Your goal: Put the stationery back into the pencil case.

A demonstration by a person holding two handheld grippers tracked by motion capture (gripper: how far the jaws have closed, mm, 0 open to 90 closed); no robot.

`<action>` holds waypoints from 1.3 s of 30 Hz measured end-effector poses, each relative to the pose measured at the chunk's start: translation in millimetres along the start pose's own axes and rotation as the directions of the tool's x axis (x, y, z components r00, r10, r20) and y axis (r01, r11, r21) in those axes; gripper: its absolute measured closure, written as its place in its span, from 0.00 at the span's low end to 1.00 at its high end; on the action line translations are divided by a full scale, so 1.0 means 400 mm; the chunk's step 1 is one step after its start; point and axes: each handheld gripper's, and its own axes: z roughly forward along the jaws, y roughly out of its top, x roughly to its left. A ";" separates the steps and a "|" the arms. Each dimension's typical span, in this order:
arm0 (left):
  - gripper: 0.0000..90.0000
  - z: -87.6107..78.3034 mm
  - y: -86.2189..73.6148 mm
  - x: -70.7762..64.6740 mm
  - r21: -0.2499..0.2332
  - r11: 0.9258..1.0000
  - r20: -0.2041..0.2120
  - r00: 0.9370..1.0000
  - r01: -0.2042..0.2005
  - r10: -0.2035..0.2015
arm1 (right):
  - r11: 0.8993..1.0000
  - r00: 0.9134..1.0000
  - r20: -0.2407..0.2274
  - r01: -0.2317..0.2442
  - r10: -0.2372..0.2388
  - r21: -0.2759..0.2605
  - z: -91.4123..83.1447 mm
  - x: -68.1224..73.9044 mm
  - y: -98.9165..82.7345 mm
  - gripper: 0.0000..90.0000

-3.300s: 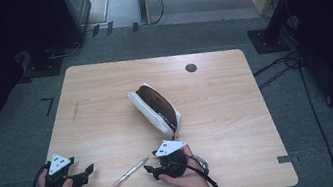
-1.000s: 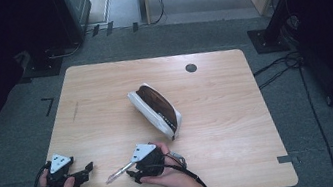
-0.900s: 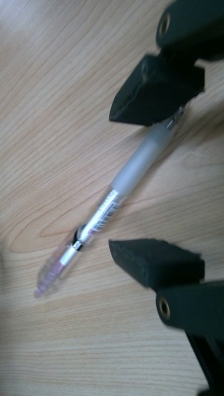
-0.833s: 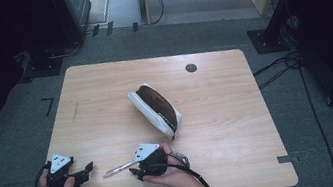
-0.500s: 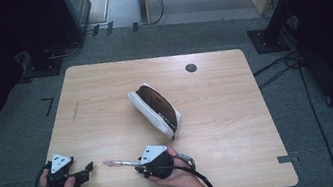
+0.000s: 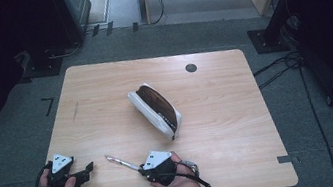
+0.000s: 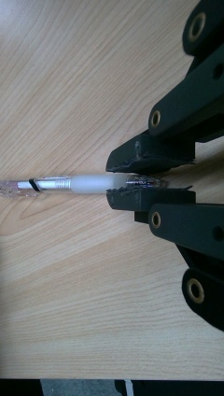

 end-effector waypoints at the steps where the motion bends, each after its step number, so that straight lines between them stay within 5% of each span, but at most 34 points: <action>1: 0.24 0.000 0.000 0.000 0.000 1.000 0.000 1.000 -0.001 0.001 | 1.000 1.000 -0.003 -0.005 0.005 0.001 0.000 0.001 0.000 0.86; 10: 0.24 0.000 0.000 -0.001 0.002 1.000 -0.001 1.000 -0.005 0.005 | 0.999 0.999 0.001 -0.040 0.040 -0.003 -0.003 -0.002 -0.002 0.80; 15: 0.24 0.000 0.000 -0.002 0.006 1.000 -0.004 1.000 -0.010 0.010 | 1.000 0.999 0.033 -0.022 0.022 -0.001 -0.007 0.004 -0.006 0.92; 22: 0.23 0.000 0.001 -0.003 0.006 1.000 -0.006 1.000 -0.010 0.010 | 0.998 0.997 0.044 -0.060 0.060 -0.007 -0.014 0.005 -0.012 1.00; 26: 0.23 0.002 0.001 -0.004 0.006 1.000 -0.009 1.000 -0.015 0.015 | 0.992 0.989 0.082 -0.120 0.121 -0.026 -0.027 -0.011 -0.021 1.00; 32: 0.23 0.002 0.001 -0.004 0.006 1.000 -0.010 1.000 -0.015 0.015 | 0.994 0.992 0.065 -0.111 0.112 -0.025 -0.024 -0.008 -0.018 1.00; 39: 0.23 0.001 0.002 -0.001 0.004 1.000 0.000 1.000 -0.010 0.010 | 0.992 0.992 0.062 -0.110 0.113 -0.059 -0.018 -0.012 0.001 0.81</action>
